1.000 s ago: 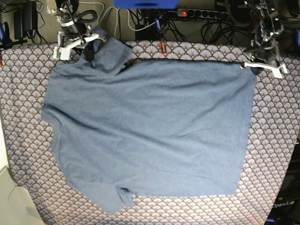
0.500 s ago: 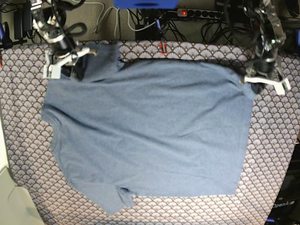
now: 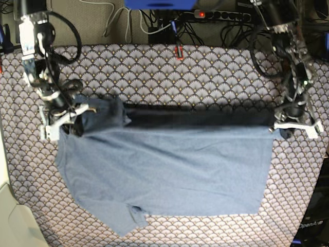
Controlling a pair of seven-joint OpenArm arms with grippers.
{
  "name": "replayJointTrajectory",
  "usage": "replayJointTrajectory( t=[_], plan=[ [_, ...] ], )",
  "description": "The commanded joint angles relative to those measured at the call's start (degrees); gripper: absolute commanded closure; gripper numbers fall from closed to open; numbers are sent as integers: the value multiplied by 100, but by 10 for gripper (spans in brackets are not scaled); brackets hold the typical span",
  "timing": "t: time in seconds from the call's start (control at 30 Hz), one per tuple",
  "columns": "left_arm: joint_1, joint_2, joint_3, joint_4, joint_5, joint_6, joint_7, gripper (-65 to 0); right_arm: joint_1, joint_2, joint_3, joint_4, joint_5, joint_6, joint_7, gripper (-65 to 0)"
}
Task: Fold the T-shirt properly
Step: 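Lift the collar edge with both grippers and fold it toward the hem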
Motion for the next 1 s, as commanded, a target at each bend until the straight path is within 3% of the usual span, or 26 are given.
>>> replayJointTrajectory(
  t=[0.0,0.23,0.37,0.47,0.63,0.8,0.97],
  plan=[
    [-257,-87,-15,-43,-18,-23,-134,-6,219,106,49,-89,-18,-18,142,0],
    [-1330,-254,46,-1318,-18,-32,-195,-6,1256,97,6,-1346,-18,70,186,0],
    [-1839,-465,407,-1960,-18,-32,-204,-6,1951,97,-109,-2128,-88,870,186,0],
    [-2156,-553,635,-2311,-18,-32,-266,-6,2408,-26,-135,-2753,-572,1230,195,0],
    [-2437,-562,1145,-2891,299,-32,-1057,-6,2821,-334,-126,-3359,-1539,1714,265,0],
    [-2719,-553,1682,-3349,923,-32,-1541,-6,2918,-536,-126,-3579,-2558,1740,1039,0],
    [-2991,-562,1717,-3647,984,-32,-1558,-6,3050,-580,-126,-3658,-3235,1740,1267,0]
  ],
)
